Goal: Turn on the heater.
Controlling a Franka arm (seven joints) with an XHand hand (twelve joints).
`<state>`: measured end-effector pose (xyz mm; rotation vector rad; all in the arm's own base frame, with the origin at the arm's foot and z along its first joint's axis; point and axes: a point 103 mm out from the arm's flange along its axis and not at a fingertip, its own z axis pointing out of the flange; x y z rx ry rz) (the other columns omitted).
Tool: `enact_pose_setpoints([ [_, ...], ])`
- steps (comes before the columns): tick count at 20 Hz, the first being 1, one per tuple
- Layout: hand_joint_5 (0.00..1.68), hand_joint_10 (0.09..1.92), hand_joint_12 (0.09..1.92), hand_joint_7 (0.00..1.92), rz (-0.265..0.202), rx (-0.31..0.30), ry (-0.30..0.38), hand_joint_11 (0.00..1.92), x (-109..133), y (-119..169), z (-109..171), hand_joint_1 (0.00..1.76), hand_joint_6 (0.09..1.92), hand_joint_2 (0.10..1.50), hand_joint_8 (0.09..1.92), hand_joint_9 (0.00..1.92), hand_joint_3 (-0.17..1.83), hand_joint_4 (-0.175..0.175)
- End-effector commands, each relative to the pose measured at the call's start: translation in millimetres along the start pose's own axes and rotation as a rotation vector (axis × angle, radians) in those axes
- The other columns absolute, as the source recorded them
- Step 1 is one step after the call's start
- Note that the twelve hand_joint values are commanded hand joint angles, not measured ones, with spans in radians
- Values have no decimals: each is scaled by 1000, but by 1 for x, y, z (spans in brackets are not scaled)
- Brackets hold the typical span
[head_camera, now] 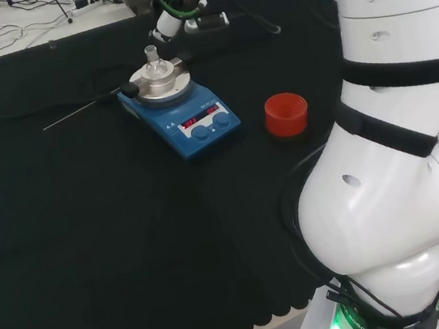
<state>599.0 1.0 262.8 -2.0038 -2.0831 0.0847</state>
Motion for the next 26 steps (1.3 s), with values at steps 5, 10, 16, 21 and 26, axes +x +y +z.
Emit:
enact_pose_setpoints([
  [5, 514, 683, 1393, 154, 32, -7, -2, 145, 0, -68, 0, 901, 706, 589, 668, 418, 661, -62],
  [10, 568, 668, 1368, 349, 39, 32, 3, 227, 2, -96, 19, 1000, 748, 619, 699, 545, 750, -61],
  [16, 599, 643, 1305, 704, 47, 94, 12, 467, -2, -120, 50, 1064, 804, 615, 775, 899, 861, -64],
  [21, 600, 723, 1179, 910, 35, 151, 0, 738, 1, -134, 79, 1085, 802, 625, 921, 1070, 860, -89],
  [26, 596, 957, 954, 1063, 30, 204, -14, 1095, 2, -143, 106, 1126, 792, 654, 1146, 1237, 824, -139],
])
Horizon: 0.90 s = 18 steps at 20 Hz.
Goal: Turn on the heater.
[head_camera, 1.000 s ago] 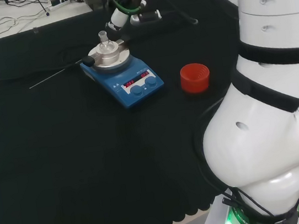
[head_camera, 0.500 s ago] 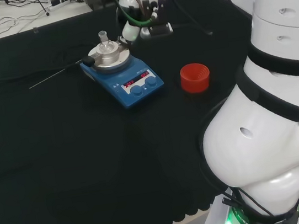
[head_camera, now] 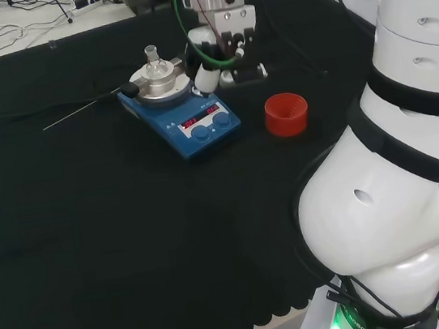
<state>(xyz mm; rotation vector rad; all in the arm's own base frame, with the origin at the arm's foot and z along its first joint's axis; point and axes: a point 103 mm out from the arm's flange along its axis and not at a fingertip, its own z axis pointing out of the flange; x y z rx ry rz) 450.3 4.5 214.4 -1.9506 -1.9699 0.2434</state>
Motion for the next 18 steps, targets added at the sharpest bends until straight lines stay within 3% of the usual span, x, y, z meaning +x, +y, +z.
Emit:
enact_pose_setpoints([
  [1, 593, 1002, 932, 1089, -6, 60, -17, 1141, 1, -4, 30, 1131, 790, 657, 1183, 1264, 819, -145],
  [6, 517, 1284, 908, 1222, 1, 92, 7, 1325, -1, -6, 47, 1172, 762, 701, 1426, 1412, 811, -149],
  [11, 379, 1652, 1284, 1326, 4, 134, 5, 1152, 0, -6, 61, 1345, 755, 734, 1727, 1499, 926, -109],
  [18, 271, 1734, 1416, 1353, 5, 185, -22, 1098, -1, 0, 71, 1416, 671, 706, 1796, 1515, 1036, -81],
])
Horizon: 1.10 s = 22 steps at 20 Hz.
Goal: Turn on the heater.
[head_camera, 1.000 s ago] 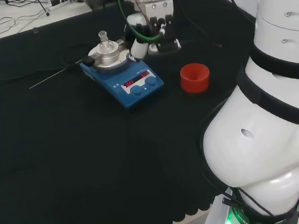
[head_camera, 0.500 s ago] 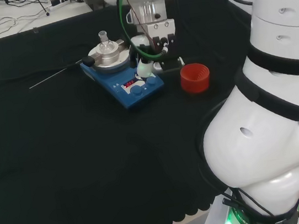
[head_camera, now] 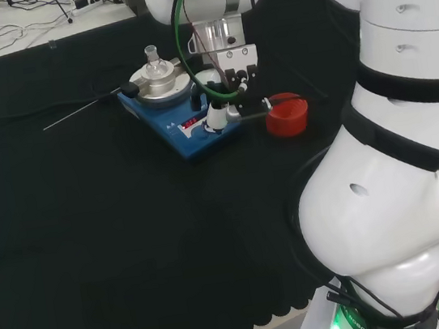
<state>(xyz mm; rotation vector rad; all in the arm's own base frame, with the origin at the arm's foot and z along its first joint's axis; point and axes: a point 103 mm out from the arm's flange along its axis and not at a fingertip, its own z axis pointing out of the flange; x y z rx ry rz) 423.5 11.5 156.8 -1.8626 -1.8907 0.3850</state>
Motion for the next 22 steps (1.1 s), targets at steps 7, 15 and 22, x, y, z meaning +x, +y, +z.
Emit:
enact_pose_setpoints([
  [7, 308, 1737, 1424, 1356, 2, 56, -51, 1097, -5, 10, 13, 1421, 643, 701, 1799, 1515, 1054, -76],
  [15, 331, 1739, 1434, 1361, 6, 78, -65, 1092, -10, 15, 22, 1428, 661, 695, 1799, 1513, 1065, -71],
  [22, 326, 1734, 1435, 1362, 6, 86, -75, 1089, -11, 20, 23, 1427, 666, 691, 1796, 1512, 1072, -66],
])
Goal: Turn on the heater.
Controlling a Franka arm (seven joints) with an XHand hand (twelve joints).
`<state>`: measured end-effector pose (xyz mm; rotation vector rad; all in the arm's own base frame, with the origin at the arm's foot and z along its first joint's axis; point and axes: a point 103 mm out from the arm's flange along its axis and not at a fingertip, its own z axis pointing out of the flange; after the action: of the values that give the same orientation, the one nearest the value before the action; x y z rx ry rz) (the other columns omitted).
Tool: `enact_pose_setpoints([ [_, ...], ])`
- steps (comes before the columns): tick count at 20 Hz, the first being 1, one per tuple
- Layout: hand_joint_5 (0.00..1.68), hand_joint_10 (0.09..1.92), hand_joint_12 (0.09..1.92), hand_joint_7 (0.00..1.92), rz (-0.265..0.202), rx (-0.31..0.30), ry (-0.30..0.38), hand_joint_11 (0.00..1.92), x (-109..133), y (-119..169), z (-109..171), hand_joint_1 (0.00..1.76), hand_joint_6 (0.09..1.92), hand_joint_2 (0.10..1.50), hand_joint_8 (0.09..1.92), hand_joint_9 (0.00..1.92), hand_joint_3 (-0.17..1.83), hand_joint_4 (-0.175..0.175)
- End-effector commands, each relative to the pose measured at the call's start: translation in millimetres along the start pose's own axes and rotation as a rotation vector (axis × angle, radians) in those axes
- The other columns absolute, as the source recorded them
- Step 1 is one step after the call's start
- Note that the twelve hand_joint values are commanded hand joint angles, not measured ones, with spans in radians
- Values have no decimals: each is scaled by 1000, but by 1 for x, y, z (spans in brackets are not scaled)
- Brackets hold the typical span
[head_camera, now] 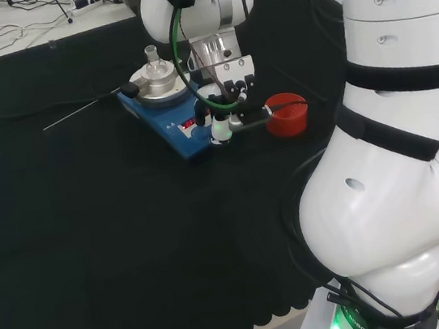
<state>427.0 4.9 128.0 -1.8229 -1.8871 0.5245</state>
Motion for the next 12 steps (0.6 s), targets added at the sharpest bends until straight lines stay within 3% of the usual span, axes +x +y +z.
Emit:
enact_pose_setpoints([
  [1, 326, 1734, 1435, 1362, 2, 6, -7, 1089, -2, 4, 1, 1427, 667, 691, 1795, 1512, 1073, -66],
  [12, 321, 1726, 1431, 1363, -1, 6, -2, 1086, -4, 8, 2, 1427, 670, 687, 1787, 1511, 1079, -63],
])
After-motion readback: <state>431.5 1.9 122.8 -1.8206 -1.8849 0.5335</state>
